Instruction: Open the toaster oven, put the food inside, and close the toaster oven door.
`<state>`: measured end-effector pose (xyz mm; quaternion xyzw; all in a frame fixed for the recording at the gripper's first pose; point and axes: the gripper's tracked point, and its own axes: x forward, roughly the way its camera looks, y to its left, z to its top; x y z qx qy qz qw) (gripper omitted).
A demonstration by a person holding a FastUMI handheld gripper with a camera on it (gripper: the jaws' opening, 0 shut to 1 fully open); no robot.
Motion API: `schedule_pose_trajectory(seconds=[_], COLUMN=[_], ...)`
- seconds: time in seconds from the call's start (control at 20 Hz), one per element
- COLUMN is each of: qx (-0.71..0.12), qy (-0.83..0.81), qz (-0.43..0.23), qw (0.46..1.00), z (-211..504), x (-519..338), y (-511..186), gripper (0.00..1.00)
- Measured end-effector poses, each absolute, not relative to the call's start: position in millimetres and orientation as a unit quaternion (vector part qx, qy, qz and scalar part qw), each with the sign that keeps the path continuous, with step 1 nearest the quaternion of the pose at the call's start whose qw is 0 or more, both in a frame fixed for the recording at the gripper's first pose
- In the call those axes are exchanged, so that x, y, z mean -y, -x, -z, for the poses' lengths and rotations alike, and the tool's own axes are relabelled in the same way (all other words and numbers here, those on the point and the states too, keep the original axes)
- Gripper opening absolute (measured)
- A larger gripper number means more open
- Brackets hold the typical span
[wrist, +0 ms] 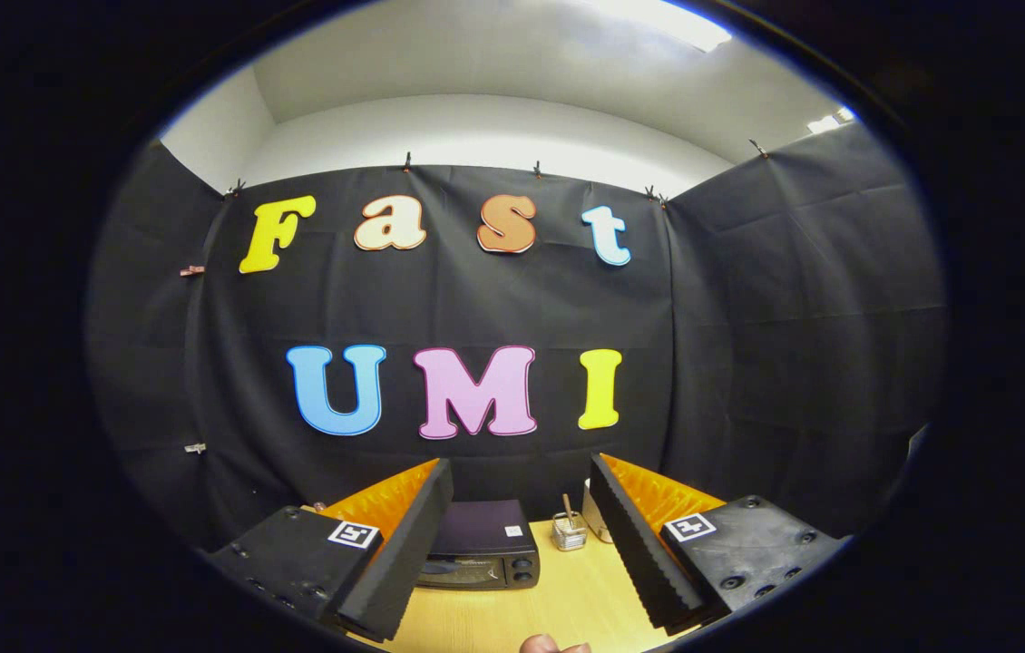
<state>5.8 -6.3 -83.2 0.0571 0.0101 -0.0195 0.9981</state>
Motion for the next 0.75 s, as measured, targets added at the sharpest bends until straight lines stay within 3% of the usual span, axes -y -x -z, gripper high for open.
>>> schedule_pose_trajectory(seconds=[0.75], qx=[-0.002], qy=[-0.052], qz=[0.009], qw=[0.999], z=[78], x=[21], y=[6], gripper=[0.98])
